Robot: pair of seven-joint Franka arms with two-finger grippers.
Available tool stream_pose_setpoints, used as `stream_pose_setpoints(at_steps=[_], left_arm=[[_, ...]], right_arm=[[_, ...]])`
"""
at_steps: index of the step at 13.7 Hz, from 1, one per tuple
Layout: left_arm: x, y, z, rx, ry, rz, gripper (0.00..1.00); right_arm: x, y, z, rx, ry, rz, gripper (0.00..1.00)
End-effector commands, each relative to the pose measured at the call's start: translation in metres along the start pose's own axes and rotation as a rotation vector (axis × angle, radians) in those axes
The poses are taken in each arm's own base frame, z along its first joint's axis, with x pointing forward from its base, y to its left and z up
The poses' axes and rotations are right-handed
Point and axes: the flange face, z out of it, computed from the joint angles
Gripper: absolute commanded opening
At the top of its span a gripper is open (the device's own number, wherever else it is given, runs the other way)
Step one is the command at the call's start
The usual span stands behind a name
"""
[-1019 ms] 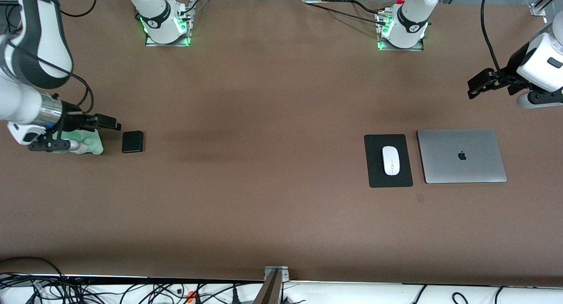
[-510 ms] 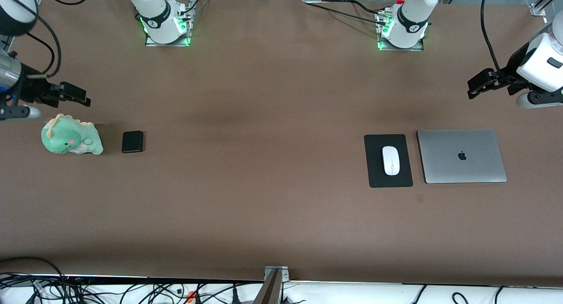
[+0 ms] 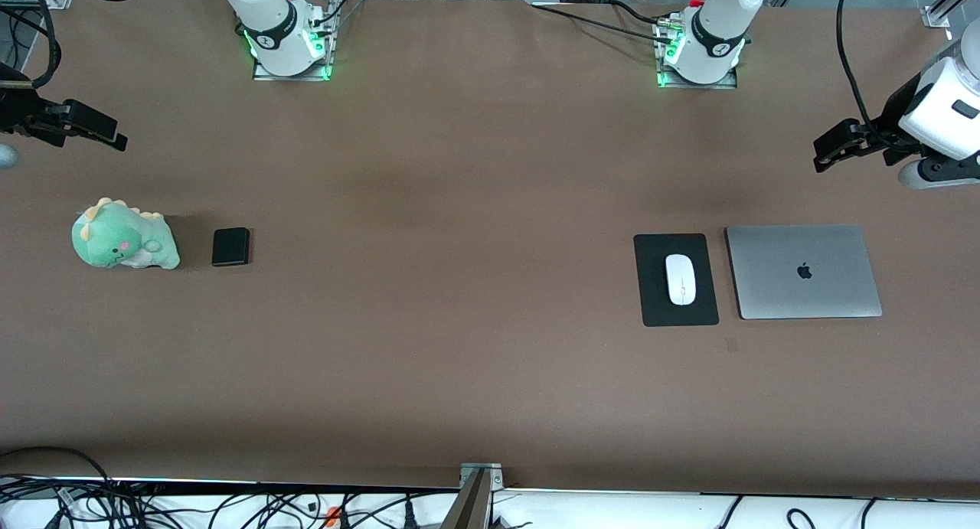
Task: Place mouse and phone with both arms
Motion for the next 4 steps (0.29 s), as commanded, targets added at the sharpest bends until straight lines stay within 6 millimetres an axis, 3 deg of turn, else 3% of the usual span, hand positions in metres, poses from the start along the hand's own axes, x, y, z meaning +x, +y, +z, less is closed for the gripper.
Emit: stream_pose_setpoints(at_steps=[1, 4], left_arm=[[-0.0052, 0.0006, -0.0017, -0.023, 0.002, 0.013, 1.0], [-0.0052, 0.0006, -0.0017, -0.023, 0.002, 0.015, 1.0]], right_arm=[[-0.0041, -0.0002, -0.0101, -0.025, 0.007, 0.02, 1.0], [-0.0026, -0.0008, -0.0083, -0.027, 0.008, 0.02, 1.0]])
